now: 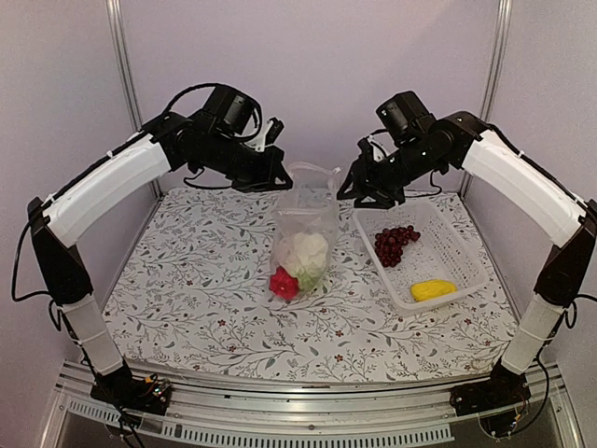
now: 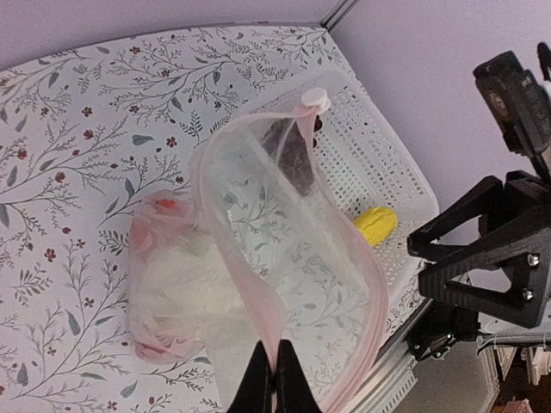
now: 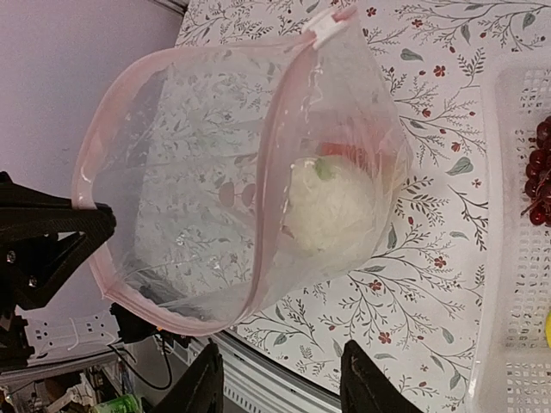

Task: Place the food in the zip-top bag and seal the zipper
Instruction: Adjust the zipper food storage bag at the center of the board, then pass from the left arm to the right, then pass from the right arm to the left, then pick up the fake fruit from the bin.

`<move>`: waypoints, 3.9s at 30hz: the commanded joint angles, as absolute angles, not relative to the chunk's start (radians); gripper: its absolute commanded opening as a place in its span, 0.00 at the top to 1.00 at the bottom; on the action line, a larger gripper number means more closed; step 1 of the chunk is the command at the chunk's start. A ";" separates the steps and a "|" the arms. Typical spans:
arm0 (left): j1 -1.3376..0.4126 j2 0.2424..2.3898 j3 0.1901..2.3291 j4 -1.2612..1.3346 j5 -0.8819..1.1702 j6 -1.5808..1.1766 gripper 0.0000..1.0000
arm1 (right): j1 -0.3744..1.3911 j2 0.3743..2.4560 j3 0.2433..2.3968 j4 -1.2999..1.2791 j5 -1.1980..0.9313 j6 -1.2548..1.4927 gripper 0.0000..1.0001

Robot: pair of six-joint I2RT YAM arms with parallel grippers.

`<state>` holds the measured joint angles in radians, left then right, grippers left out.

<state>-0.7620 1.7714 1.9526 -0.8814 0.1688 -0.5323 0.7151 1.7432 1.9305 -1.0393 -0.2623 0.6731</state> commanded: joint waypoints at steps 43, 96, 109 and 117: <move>-0.788 1.897 2.144 -1.085 0.007 -0.574 0.57 | 0.767 1.960 2.166 -1.077 -0.256 0.594 1.00; -0.747 1.846 2.079 -1.051 0.070 -0.494 0.98 | 0.471 1.732 1.412 -0.817 -0.149 0.401 0.60; -0.735 1.849 2.089 -1.062 0.087 -0.486 0.97 | 0.470 1.929 1.488 -0.787 -0.152 0.555 0.52; -0.732 1.853 2.088 -1.064 0.095 -0.485 0.97 | 0.456 1.954 1.472 -0.733 -0.145 0.590 0.56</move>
